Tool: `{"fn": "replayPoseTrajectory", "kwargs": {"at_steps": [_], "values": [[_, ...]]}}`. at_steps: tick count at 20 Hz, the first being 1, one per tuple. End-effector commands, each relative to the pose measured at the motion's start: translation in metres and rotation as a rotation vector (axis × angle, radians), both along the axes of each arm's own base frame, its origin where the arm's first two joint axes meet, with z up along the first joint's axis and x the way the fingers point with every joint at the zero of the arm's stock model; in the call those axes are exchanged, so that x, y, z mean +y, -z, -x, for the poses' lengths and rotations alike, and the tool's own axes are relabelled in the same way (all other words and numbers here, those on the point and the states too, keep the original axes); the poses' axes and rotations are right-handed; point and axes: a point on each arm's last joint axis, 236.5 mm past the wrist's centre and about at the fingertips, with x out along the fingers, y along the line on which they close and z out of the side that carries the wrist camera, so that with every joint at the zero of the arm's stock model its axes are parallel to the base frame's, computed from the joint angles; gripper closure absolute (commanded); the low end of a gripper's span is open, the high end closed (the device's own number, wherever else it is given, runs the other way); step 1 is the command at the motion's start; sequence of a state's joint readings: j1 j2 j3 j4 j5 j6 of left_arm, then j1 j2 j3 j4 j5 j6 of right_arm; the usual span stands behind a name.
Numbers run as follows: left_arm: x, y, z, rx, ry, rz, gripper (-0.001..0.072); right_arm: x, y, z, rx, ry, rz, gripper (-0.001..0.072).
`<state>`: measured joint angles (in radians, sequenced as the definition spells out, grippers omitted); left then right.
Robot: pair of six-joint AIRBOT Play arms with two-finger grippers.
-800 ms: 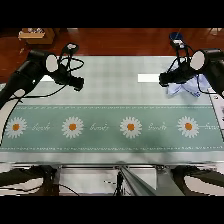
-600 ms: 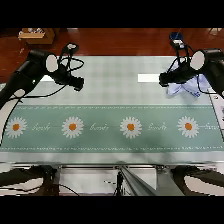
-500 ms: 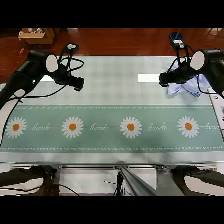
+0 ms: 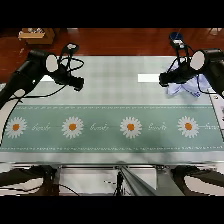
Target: Fold the shirts.
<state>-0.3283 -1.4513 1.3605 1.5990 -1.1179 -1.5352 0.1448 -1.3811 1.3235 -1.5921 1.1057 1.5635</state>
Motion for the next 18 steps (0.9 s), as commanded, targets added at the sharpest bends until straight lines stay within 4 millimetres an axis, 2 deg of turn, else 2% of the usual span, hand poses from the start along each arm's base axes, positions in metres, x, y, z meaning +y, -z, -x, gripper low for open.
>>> {"fn": "replayPoseTrajectory", "kwargs": {"at_steps": [1,5,9,11,13,15,16,18], "values": [[0.000,0.000,0.000,0.000,0.001,0.000,0.0025,0.000,0.000,0.000,0.000,0.000,0.000,0.0182],[0.000,0.000,0.000,0.000,0.001,0.000,0.0025,0.002,-0.003,-0.006,-0.027,0.000,-0.008,0.0183],[-0.001,0.003,0.000,0.006,0.001,0.000,0.0025,0.008,-0.015,-0.029,-0.136,0.000,-0.040,0.0183],[-0.001,0.007,-0.001,0.014,0.001,-0.003,0.0026,0.005,-0.025,-0.044,-0.217,-0.037,-0.004,0.0183],[-0.001,0.013,-0.001,0.022,0.001,-0.006,0.0025,-0.016,-0.043,-0.065,-0.329,-0.084,0.133,0.0183],[-0.002,0.016,-0.005,0.015,0.001,-0.004,0.0023,-0.049,-0.074,-0.091,-0.484,-0.050,0.276,0.0182],[-0.003,0.016,-0.006,0.012,0.001,-0.003,0.0015,-0.068,-0.089,-0.102,-0.555,-0.009,0.304,0.0181],[-0.002,0.015,-0.005,0.014,0.001,-0.004,0.0014,-0.108,-0.103,-0.112,-0.631,0.084,0.293,0.0174]]}}
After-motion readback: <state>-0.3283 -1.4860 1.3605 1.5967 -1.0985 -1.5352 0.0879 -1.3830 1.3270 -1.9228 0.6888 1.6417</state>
